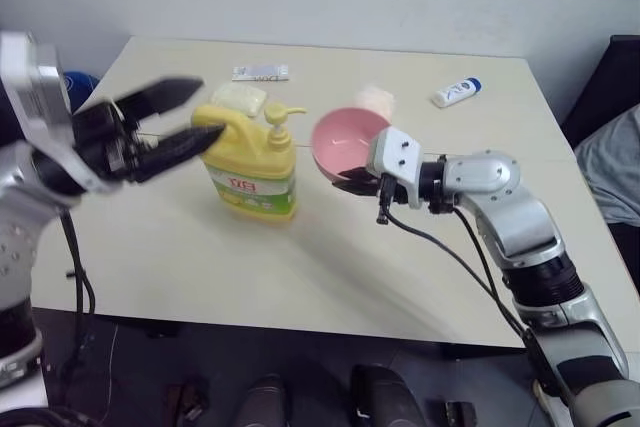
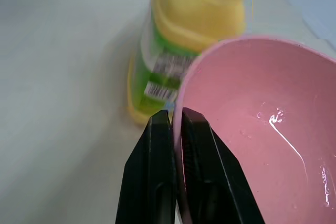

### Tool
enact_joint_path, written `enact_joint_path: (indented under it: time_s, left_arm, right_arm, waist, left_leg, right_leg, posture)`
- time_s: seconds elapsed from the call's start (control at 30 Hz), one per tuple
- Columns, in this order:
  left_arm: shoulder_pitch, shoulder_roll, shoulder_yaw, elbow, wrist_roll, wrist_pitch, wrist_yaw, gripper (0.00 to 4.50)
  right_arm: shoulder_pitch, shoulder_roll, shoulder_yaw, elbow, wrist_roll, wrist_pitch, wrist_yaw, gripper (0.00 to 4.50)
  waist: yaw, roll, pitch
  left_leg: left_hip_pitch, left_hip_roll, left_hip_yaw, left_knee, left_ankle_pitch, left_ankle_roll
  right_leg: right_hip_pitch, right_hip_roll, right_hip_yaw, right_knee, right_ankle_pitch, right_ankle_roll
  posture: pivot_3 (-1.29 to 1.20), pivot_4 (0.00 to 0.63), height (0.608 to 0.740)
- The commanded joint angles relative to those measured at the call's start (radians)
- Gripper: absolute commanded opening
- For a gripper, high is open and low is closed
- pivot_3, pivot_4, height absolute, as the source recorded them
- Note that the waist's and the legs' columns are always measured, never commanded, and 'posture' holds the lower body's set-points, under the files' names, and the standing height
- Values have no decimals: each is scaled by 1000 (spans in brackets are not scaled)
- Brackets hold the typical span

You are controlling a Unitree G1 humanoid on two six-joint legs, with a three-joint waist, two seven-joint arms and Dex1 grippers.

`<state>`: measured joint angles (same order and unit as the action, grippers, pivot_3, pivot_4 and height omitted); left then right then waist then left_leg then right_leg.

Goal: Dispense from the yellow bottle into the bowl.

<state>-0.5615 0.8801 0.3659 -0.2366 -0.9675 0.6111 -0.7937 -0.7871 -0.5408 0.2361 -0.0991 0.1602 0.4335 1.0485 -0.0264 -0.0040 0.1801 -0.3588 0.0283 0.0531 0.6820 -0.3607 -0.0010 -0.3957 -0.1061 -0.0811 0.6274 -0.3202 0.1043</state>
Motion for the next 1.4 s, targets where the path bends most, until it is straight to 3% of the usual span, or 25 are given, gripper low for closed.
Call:
enact_joint_path:
  time_s: [0.03, 0.27, 0.3, 0.7, 1.07, 1.4]
  left_arm:
    - [-133, -3, -128, 99, 141, -14, 8, 2311]
    - [-313, -100, -295, 298, 357, -98, -37, 147]
    - [-326, -116, -305, 323, 377, -112, -41, 53]
    - [-369, -253, -326, 402, 473, -183, -93, 53]
    - [-422, -281, -254, 405, 436, -185, -117, 53]
    - [-355, -221, -293, 316, 448, -70, -179, 53]
  right_arm:
    - [-94, 22, -5, 31, 17, 30, 3, 0]
    - [-218, 49, 26, 121, 23, 35, 52, 0]
    - [-228, 53, 28, 130, 26, 36, 61, 0]
    - [-275, 83, 48, 168, 17, 55, 100, 0]
    - [-259, 84, 50, 173, 12, 73, 95, 0]
    - [-249, 56, 44, 109, 24, 130, 101, 0]
  waist:
    - [0, -1, 0]
    - [-2, -1, 1]
    - [-3, -1, 1]
    - [-5, -1, 1]
    - [-5, -1, 1]
    - [-6, -1, 1]
  left_leg:
    - [-1, 0, 1, 0, 0, 0]
    - [-7, -1, 2, 2, 1, 0]
    - [-10, -1, 2, 3, 1, -1]
    - [-13, 1, 6, 6, 2, -1]
    - [-13, 1, 6, 10, 2, -1]
    - [-13, 2, 5, 10, 2, -1]
  right_leg:
    - [0, 1, -1, -1, 0, 0]
    - [-7, 6, 0, 0, 1, 2]
    - [-10, 6, 0, 1, 1, 2]
    - [-16, 6, 1, 6, 1, 2]
    - [-17, 6, 2, 11, 1, 2]
    - [-17, 5, 3, 12, 1, 2]
  posture:
    - [0, 150, 740]
    - [0, 150, 740]
    - [0, 150, 740]
    - [0, 150, 740]
    - [0, 150, 740]
    - [0, 150, 740]
